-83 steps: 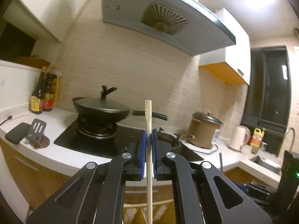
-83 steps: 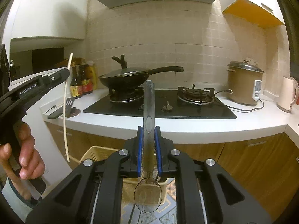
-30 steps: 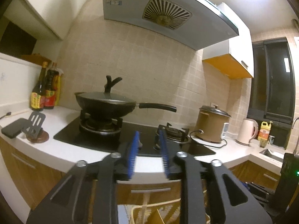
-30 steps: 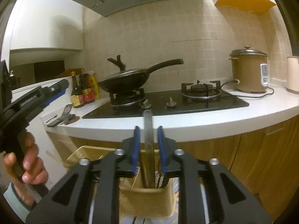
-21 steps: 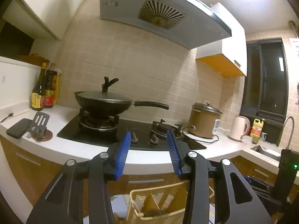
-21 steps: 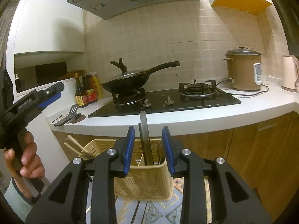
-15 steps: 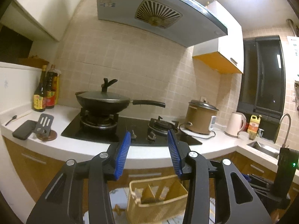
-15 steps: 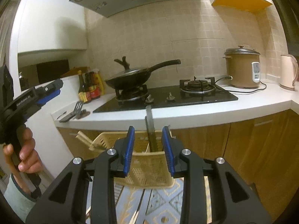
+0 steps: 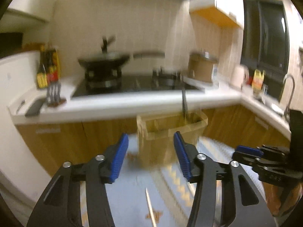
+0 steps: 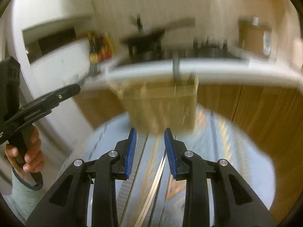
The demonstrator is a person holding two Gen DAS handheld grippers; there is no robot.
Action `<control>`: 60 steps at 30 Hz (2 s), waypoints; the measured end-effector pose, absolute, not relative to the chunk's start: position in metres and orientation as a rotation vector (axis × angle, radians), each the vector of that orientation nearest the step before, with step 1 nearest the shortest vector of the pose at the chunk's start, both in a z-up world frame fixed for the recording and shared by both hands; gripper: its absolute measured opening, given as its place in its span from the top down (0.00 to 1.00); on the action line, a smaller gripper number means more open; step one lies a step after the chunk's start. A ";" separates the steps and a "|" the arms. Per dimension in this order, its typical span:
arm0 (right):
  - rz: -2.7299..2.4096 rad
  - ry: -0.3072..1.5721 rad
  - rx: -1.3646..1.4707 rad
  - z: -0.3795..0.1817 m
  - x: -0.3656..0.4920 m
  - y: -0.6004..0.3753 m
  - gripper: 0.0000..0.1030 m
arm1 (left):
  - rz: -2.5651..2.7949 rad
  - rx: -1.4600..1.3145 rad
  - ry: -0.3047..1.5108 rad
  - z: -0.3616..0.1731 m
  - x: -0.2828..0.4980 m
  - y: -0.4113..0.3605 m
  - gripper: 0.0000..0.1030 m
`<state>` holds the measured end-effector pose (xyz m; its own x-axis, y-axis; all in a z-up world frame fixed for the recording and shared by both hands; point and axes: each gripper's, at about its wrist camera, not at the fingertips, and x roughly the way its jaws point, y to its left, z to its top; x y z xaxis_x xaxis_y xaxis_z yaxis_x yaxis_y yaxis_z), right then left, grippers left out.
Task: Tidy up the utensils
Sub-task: 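Open the left tool to drop the chopstick into the holder, then grasp a wooden chopstick with the left tool while the right grasps two chopsticks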
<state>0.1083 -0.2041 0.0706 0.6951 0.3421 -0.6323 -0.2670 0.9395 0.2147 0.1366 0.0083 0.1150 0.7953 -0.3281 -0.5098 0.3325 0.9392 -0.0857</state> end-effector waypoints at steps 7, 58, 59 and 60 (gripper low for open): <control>0.366 1.149 0.287 -0.022 0.139 -0.199 0.73 | -0.376 -0.013 0.938 0.021 0.165 0.016 0.59; 0.179 1.195 0.151 -0.054 0.120 -0.226 0.88 | -0.364 -0.086 1.210 -0.046 0.159 0.003 0.94; 0.184 1.202 0.158 -0.054 0.121 -0.227 0.85 | -0.369 -0.076 1.208 -0.045 0.160 0.003 0.90; 0.187 1.209 0.174 -0.054 0.123 -0.228 0.81 | -0.374 -0.072 1.207 -0.043 0.163 0.002 0.88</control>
